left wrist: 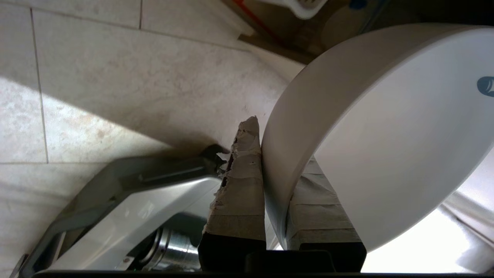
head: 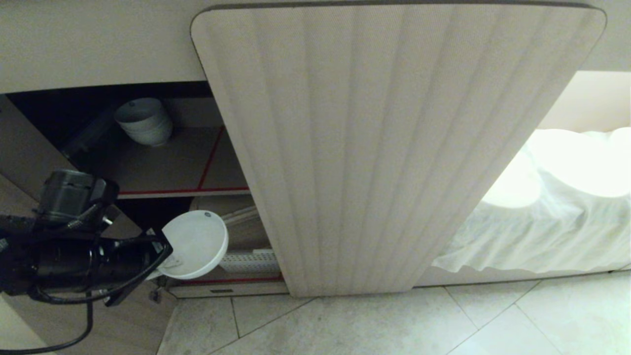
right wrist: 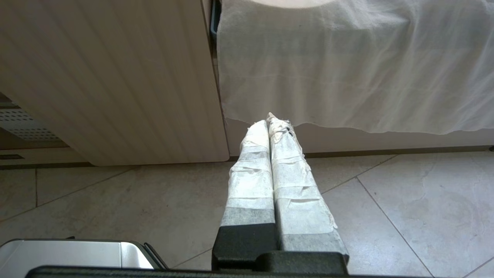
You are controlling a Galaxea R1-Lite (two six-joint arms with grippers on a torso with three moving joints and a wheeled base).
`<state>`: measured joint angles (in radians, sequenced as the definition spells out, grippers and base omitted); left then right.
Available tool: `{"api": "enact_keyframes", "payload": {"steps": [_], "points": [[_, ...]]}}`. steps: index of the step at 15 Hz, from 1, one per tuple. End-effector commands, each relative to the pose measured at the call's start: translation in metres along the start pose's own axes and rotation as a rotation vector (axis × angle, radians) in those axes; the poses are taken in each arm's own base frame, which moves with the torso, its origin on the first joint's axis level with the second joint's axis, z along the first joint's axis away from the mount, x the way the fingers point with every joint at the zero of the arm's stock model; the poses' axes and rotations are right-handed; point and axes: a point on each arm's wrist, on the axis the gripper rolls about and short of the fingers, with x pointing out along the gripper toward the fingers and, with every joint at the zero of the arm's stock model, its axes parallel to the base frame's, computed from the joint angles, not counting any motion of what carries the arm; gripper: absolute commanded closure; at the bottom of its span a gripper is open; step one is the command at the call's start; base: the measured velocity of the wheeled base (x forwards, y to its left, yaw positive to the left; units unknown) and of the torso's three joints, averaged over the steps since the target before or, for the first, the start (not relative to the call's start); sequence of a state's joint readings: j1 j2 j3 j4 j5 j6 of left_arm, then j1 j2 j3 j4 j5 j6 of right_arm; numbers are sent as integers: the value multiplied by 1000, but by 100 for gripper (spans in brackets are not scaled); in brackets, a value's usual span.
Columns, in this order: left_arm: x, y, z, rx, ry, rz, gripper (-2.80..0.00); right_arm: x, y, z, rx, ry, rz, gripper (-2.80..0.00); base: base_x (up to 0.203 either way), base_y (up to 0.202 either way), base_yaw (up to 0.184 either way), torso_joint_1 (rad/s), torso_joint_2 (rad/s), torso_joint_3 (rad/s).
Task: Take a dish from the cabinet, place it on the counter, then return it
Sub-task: Put it back into the cabinet
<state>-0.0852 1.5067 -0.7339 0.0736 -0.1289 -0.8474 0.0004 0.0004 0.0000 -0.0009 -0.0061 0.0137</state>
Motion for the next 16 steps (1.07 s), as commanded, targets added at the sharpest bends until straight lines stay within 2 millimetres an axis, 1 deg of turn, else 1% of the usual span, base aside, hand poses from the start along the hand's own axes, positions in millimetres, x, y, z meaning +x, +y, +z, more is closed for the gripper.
{"api": "enact_keyframes", "payload": {"steps": [1, 6, 9, 16], "points": [[6, -1, 4, 1, 7, 10, 0, 0, 0, 0, 0, 0, 0, 0, 0, 0, 0, 0, 0, 0], [12, -3, 7, 2, 13, 19, 0, 0, 0, 0, 0, -1, 0, 0, 0, 0, 0, 0, 0, 0], [19, -10, 14, 2, 10, 19, 0, 0, 0, 0, 0, -1, 0, 0, 0, 0, 0, 0, 0, 0], [25, -18, 27, -23, 34, 59, 0, 0, 0, 0, 0, -1, 0, 0, 0, 0, 0, 0, 0, 0]]}}
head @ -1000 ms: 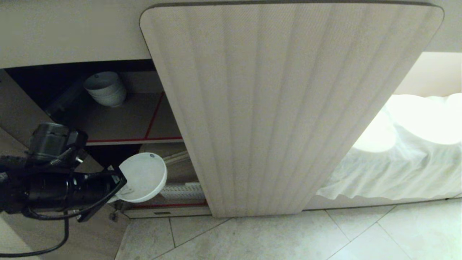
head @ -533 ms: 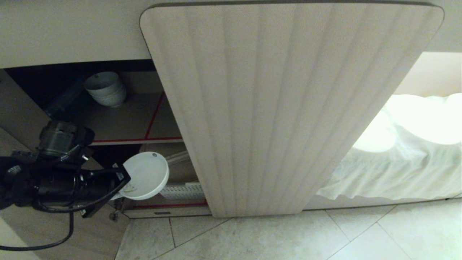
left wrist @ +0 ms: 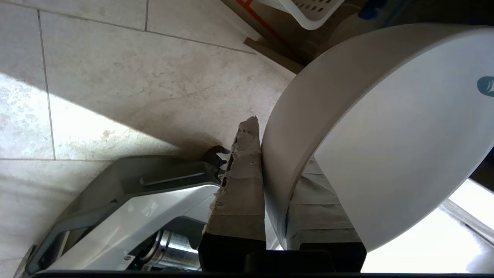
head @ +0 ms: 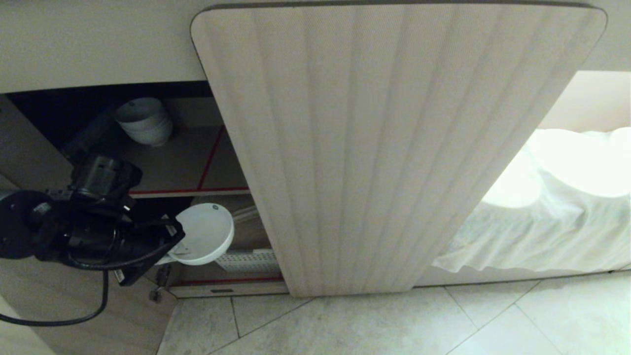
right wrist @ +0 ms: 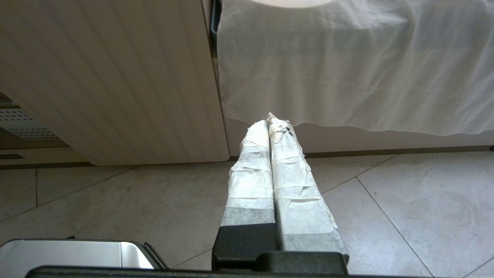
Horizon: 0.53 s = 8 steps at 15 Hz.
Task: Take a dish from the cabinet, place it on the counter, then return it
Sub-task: Put it back into the cabinet
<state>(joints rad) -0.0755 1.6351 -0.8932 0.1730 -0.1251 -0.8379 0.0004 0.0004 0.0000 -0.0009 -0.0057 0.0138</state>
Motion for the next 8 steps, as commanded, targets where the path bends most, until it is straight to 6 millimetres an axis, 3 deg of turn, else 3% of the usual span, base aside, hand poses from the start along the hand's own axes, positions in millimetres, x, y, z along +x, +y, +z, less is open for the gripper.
{"api": "enact_keyframes", "payload": {"steps": [1, 8], "points": [[3, -2, 9, -28, -5, 3, 0, 0, 0, 0, 0, -1, 1, 0, 0, 0, 0, 0, 0, 0], [8, -13, 30, -141, -49, -13, 0, 0, 0, 0, 0, 0, -1, 0, 0, 0, 0, 0, 0, 0]]}}
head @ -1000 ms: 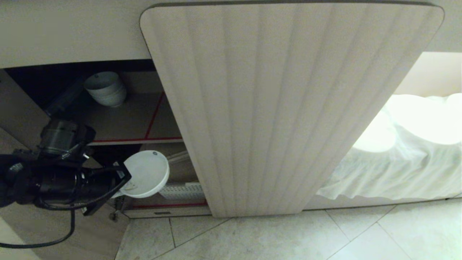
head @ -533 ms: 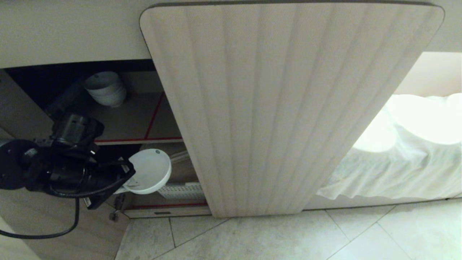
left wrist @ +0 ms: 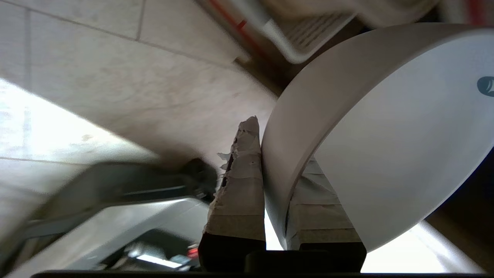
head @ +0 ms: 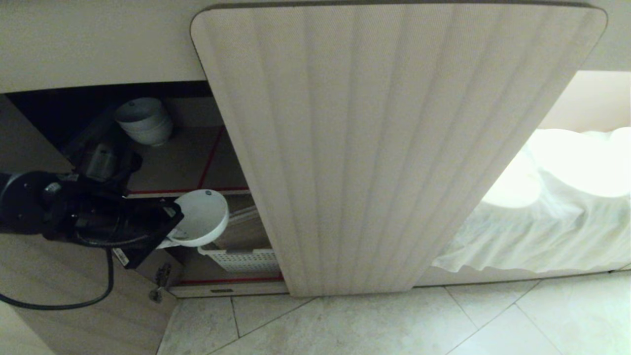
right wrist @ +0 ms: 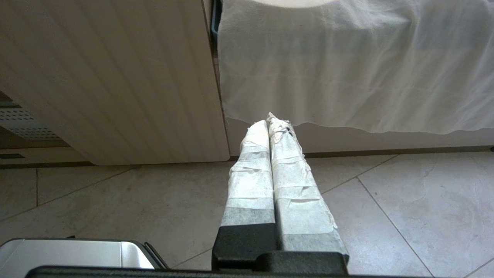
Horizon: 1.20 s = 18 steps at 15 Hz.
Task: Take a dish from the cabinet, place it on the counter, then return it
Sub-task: Put it back into the cabinet
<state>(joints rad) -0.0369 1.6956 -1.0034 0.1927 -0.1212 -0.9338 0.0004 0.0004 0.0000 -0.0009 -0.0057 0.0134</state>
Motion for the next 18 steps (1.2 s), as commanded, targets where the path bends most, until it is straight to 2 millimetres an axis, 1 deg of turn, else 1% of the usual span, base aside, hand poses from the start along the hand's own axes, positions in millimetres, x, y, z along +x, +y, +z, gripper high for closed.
{"api": "enact_keyframes", "payload": {"steps": [1, 4, 8, 11, 17, 18], "points": [[2, -7, 8, -31, -18, -16, 0, 0, 0, 0, 0, -1, -1, 0, 0, 0, 0, 0, 0, 0], [1, -12, 19, -51, -48, -37, 0, 0, 0, 0, 0, -1, -1, 0, 0, 0, 0, 0, 0, 0], [10, -17, 27, -67, -103, -3, 0, 0, 0, 0, 0, -1, 0, 0, 0, 0, 0, 0, 0, 0], [10, -25, 34, -120, -147, -37, 0, 0, 0, 0, 0, -1, -1, 0, 0, 0, 0, 0, 0, 0], [6, -31, 38, -126, -161, -62, 0, 0, 0, 0, 0, -1, -1, 0, 0, 0, 0, 0, 0, 0], [9, -32, 38, -126, -158, -59, 0, 0, 0, 0, 0, -1, 1, 0, 0, 0, 0, 0, 0, 0]]}}
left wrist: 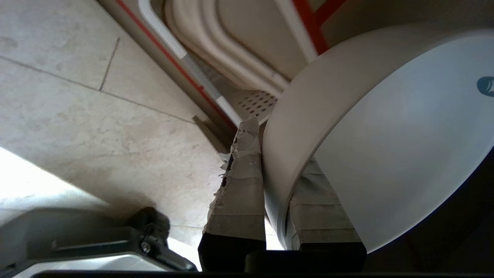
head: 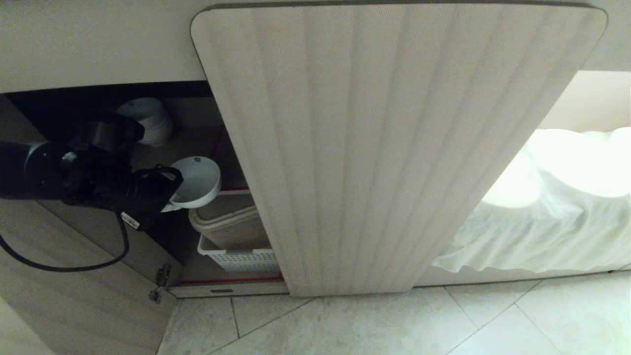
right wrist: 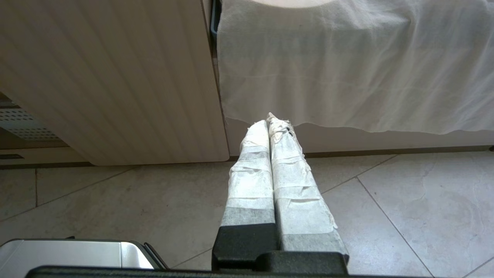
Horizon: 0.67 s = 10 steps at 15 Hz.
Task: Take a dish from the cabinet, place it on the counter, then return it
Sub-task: Put it back into the cabinet
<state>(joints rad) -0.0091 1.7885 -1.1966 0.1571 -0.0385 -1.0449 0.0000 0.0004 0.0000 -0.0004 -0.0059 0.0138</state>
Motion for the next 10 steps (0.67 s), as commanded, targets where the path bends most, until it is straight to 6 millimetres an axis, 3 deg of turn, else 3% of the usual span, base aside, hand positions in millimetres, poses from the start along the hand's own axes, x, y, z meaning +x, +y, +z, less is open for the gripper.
{"api": "enact_keyframes", "payload": {"steps": [1, 10], "points": [[2, -2, 1, -5, 3, -4, 0, 0, 0, 0, 0, -2, 0, 0, 0, 0, 0, 0, 0, 0], [26, -17, 11, -19, 7, -27, 0, 0, 0, 0, 0, -2, 0, 0, 0, 0, 0, 0, 0, 0]]}}
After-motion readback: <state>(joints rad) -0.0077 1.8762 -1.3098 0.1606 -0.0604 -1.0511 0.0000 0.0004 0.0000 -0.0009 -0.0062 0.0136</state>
